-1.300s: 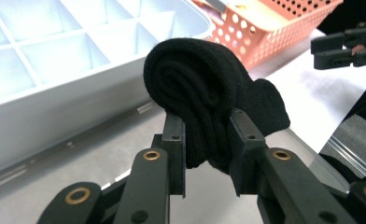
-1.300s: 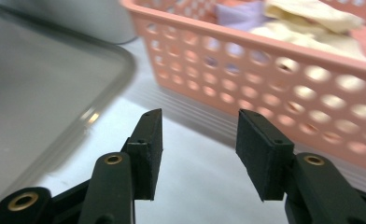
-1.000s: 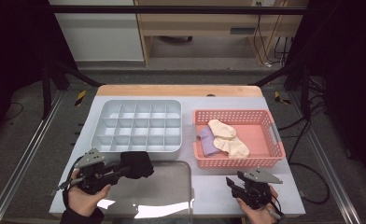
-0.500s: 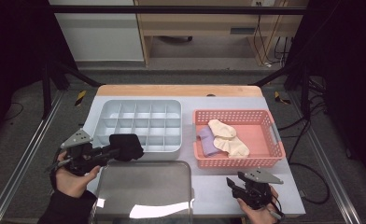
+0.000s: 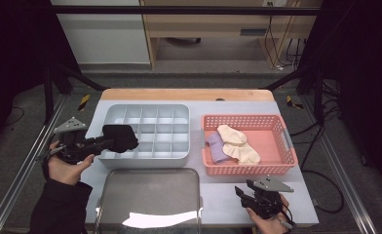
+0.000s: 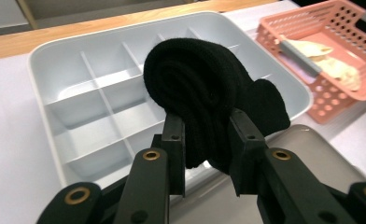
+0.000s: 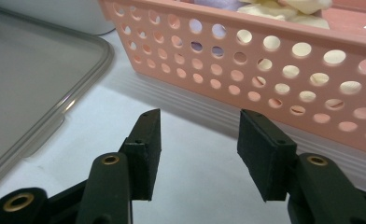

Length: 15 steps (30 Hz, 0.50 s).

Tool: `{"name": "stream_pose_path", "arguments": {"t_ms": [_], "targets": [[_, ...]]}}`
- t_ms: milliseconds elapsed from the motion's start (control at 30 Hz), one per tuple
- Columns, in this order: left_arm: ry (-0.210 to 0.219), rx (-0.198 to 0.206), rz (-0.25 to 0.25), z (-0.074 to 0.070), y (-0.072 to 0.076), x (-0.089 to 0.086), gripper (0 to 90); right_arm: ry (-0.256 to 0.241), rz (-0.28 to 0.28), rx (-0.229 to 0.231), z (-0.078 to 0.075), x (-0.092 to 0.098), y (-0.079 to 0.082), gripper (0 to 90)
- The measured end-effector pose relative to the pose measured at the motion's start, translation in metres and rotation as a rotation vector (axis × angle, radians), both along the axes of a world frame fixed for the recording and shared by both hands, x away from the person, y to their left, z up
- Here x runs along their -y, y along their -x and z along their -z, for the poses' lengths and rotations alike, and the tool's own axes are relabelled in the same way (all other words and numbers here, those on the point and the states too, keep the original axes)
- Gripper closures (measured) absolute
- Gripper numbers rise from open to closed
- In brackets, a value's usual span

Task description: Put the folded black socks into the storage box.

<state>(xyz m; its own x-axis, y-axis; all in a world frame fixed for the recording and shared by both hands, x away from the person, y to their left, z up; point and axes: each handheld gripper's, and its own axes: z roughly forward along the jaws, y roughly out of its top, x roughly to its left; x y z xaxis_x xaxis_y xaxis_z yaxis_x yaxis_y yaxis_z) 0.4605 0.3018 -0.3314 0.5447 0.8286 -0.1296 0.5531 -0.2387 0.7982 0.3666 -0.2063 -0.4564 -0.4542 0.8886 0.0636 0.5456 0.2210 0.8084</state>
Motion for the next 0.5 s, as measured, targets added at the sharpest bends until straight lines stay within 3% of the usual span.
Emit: {"name": "stream_pose_path", "arguments": {"t_ms": [267,500], "targets": [[-0.08,-0.053,-0.017,0.008,-0.018,-0.011,70.2,0.002,-0.003,-0.006,0.001,0.0,-0.001,50.1],[-0.152,-0.088,-0.009,0.017,-0.026,-0.009,70.3,0.005,-0.005,-0.007,0.001,-0.001,-0.002,50.2]]}}
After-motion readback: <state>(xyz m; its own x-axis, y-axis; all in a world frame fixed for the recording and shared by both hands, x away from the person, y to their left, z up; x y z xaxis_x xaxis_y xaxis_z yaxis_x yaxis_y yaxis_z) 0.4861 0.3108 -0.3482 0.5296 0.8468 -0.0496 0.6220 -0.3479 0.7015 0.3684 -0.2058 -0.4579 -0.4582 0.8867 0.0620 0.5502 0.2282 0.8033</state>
